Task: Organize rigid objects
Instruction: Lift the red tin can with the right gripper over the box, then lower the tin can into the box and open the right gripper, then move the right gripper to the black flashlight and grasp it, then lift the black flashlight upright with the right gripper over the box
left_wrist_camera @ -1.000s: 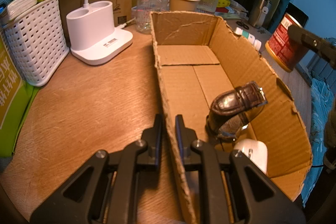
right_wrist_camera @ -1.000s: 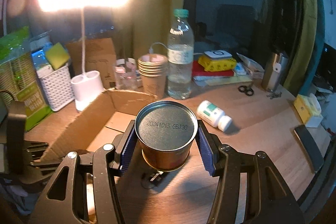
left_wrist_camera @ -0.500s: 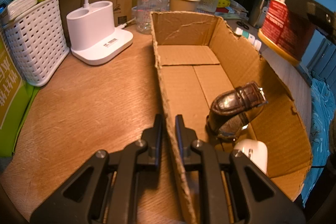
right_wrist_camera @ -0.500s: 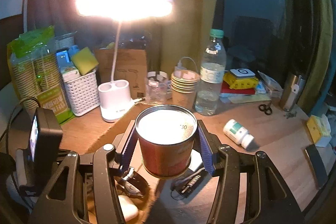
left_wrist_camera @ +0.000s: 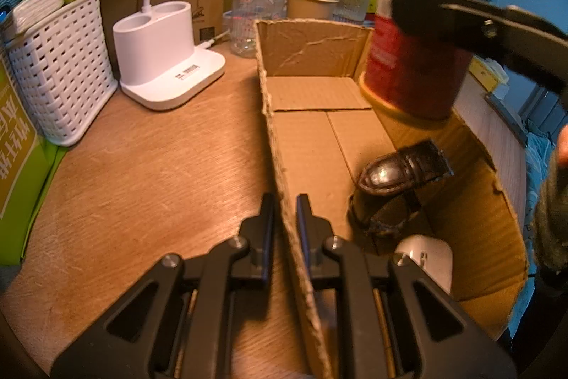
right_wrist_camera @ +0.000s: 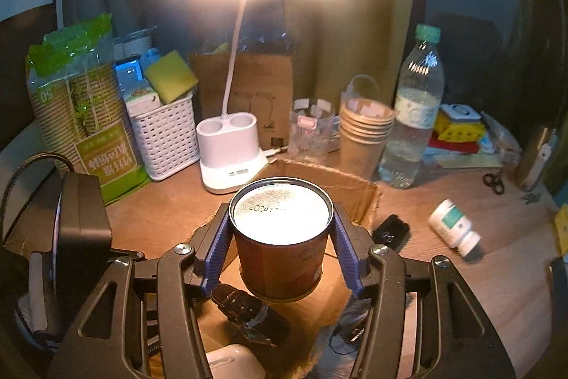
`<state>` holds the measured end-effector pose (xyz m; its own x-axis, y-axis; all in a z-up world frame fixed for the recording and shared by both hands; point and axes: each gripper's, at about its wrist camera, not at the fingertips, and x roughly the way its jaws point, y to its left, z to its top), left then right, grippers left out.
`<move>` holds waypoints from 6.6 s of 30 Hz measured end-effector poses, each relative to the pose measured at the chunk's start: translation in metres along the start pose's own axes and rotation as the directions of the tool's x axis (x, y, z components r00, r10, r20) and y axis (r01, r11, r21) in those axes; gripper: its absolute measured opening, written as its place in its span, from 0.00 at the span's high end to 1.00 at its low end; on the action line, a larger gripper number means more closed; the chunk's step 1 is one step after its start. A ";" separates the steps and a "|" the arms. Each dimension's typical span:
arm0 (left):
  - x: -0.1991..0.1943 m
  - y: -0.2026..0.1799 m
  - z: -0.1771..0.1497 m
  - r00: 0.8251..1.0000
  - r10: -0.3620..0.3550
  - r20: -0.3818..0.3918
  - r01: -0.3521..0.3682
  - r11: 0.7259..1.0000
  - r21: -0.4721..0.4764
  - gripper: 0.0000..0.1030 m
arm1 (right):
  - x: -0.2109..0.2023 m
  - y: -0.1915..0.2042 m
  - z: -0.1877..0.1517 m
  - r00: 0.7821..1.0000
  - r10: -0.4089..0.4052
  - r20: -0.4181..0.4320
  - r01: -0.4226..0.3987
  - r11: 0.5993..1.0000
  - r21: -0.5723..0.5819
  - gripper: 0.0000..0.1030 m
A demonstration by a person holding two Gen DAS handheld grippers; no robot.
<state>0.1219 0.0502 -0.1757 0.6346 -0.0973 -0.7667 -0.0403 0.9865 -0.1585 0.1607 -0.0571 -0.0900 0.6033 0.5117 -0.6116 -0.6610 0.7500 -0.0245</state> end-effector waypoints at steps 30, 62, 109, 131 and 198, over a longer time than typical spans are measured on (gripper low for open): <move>0.001 0.001 -0.003 1.000 0.000 -0.001 0.000 1.000 -0.004 0.87 | 0.012 -0.004 0.001 0.993 0.074 -0.087 -0.073 0.997 0.015 0.37; 0.000 0.000 -0.003 1.000 0.000 -0.001 0.000 1.000 -0.006 0.87 | -0.023 -0.076 -0.030 0.996 -0.070 -0.057 0.079 0.982 0.172 0.37; 0.000 0.000 -0.003 1.000 0.000 -0.001 0.000 1.000 -0.006 0.87 | 0.029 -0.097 -0.082 0.937 -0.206 -0.281 0.245 0.963 0.110 0.37; 0.000 0.000 -0.003 1.000 0.001 -0.001 -0.001 1.000 -0.005 0.87 | 0.035 -0.097 -0.086 0.951 -0.168 -0.261 0.205 0.971 0.120 0.77; -0.001 -0.001 -0.003 1.000 0.002 -0.001 -0.002 1.000 -0.005 0.86 | -0.087 -0.031 -0.014 0.996 -0.059 0.073 0.056 0.997 0.047 0.79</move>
<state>0.1194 0.0492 -0.1770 0.6334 -0.0958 -0.7679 -0.0450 0.9861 -0.1601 0.1220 -0.1309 -0.0474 0.6725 0.4955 -0.5498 -0.6045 0.7963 -0.0218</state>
